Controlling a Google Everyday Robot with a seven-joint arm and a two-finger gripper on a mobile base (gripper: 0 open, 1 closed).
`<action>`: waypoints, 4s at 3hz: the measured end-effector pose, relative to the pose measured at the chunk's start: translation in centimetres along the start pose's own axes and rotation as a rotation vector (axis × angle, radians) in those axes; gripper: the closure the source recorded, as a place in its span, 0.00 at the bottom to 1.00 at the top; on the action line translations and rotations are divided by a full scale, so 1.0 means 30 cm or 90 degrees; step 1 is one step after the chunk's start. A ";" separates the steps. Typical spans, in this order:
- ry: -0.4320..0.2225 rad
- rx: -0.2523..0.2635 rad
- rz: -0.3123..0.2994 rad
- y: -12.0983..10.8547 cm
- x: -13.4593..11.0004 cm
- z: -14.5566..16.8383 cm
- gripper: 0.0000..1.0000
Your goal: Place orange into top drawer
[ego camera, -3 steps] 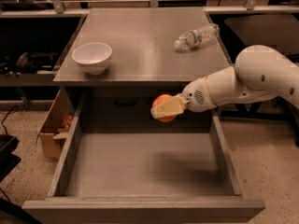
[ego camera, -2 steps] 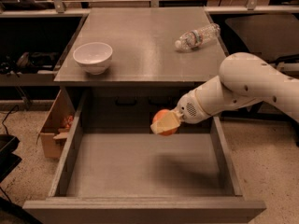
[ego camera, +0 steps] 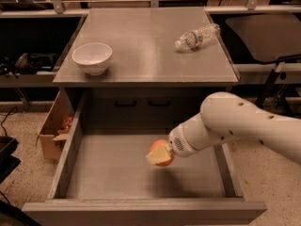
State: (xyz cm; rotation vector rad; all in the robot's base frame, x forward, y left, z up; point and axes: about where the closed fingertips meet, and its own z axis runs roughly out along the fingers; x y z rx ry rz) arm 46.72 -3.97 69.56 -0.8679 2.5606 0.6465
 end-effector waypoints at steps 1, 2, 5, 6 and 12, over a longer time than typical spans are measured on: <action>0.015 0.020 0.043 0.046 0.100 0.058 1.00; 0.021 0.020 0.053 0.048 0.123 0.067 1.00; 0.020 0.020 0.052 0.049 0.121 0.066 0.36; 0.020 0.020 0.052 0.049 0.121 0.066 0.13; 0.004 0.002 -0.291 0.074 -0.108 -0.370 0.00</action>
Offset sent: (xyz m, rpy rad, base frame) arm -0.0235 0.0041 -0.0204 -0.0213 0.0308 -0.0534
